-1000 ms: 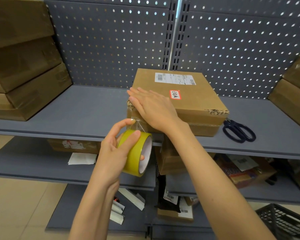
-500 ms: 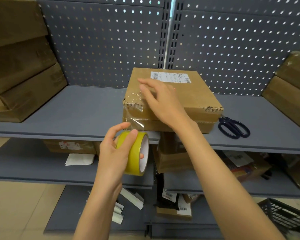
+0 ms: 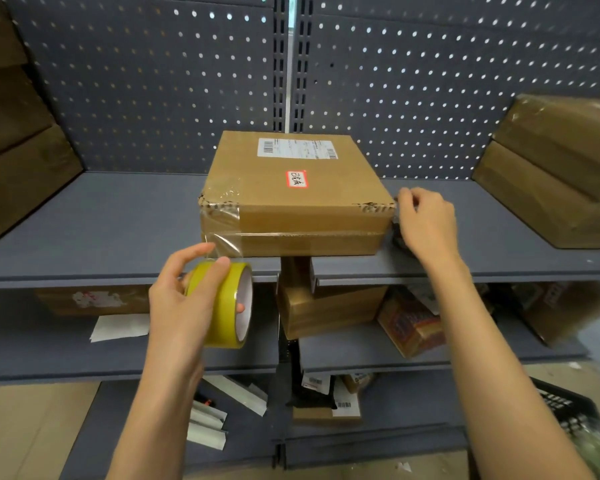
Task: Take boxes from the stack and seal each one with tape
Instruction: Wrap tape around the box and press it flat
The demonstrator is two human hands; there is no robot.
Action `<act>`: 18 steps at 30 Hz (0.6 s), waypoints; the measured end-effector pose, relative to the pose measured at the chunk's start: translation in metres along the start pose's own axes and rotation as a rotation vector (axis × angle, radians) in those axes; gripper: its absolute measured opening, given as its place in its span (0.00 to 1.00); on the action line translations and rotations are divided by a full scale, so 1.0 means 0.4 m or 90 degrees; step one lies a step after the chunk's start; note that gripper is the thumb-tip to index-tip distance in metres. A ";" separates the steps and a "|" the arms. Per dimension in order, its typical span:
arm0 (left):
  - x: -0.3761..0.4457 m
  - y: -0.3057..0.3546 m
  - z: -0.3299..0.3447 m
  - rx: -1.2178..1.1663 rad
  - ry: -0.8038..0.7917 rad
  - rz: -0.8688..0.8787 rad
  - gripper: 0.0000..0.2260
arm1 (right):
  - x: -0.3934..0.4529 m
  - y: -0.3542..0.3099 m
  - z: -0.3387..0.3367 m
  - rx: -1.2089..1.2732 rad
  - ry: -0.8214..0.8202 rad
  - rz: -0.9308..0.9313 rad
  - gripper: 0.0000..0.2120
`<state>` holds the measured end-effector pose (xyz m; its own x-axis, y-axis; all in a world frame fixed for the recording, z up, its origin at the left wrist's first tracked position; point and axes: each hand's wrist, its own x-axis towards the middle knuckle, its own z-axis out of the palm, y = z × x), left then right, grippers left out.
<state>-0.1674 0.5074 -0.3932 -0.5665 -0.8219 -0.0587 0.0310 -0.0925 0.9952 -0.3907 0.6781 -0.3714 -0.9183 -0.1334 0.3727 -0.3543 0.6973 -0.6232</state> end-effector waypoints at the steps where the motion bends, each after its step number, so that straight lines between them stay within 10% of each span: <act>1: 0.001 -0.001 0.000 0.003 -0.001 0.001 0.09 | 0.000 0.011 -0.001 0.000 0.009 0.018 0.18; 18: 0.012 -0.023 -0.013 0.017 -0.001 0.001 0.11 | 0.002 0.092 -0.005 -0.209 -0.139 0.093 0.14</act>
<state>-0.1664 0.5013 -0.4030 -0.5676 -0.8213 -0.0574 0.0102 -0.0767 0.9970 -0.4040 0.7049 -0.3928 -0.9832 -0.1379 0.1193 -0.1743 0.9027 -0.3934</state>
